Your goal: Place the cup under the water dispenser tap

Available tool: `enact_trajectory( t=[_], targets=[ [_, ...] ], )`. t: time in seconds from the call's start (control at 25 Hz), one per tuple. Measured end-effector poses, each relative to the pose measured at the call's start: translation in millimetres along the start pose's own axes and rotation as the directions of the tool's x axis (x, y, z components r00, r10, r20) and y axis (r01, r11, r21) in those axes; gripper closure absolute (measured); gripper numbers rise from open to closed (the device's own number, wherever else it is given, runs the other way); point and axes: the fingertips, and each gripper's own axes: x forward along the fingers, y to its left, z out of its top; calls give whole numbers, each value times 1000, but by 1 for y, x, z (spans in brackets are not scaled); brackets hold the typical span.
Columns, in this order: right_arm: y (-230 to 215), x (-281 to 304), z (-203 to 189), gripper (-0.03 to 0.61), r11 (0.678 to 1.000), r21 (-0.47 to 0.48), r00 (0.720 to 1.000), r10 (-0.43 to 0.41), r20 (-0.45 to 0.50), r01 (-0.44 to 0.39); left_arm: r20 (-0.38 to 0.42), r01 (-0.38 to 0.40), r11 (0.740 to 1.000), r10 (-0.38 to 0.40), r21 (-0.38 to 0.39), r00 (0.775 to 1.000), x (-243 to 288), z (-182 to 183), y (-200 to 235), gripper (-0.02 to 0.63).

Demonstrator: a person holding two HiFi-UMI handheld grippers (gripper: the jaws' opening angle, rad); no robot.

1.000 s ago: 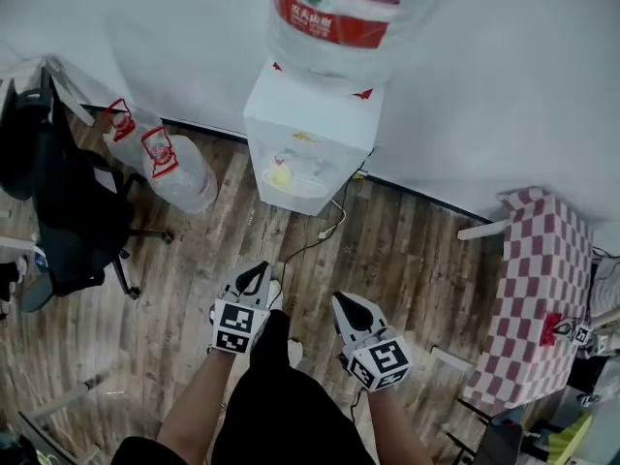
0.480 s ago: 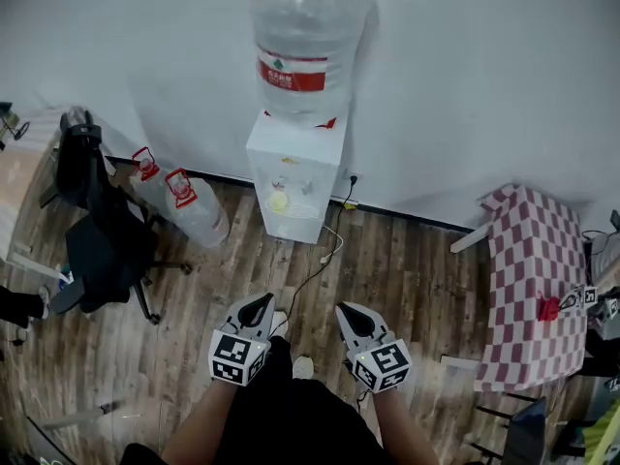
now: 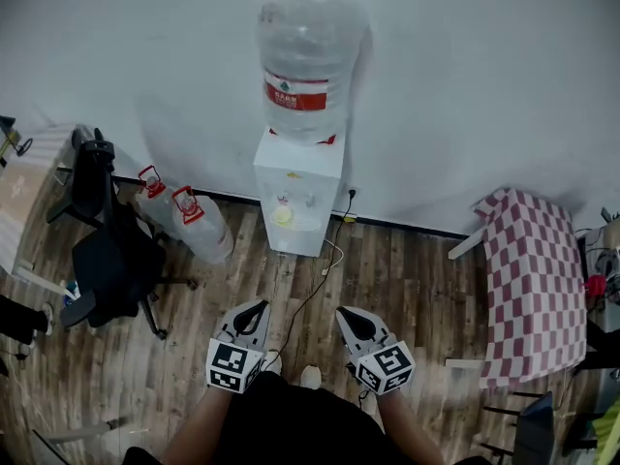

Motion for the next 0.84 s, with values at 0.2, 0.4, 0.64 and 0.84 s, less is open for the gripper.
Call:
enact_trajectory(
  t=[0.2, 0.4, 0.64, 0.84],
  targets=[
    [-6, 12, -18, 557, 999, 25, 999, -34, 7, 33, -25, 34, 999, -33, 33, 999, 9, -22, 13, 600],
    [-9, 8, -16, 557, 999, 24, 999, -43, 10, 43, -11, -6, 999, 7, 54, 1000, 10, -22, 16, 600],
    [22, 20, 8, 557, 997, 7, 997, -71, -14, 71, -4, 15, 998, -15, 64, 1000, -10, -7, 38, 600],
    [34, 38, 6, 557, 996, 2, 996, -86, -16, 86, 12, 37, 996, -38, 77, 999, -11, -9, 57, 600]
  ],
)
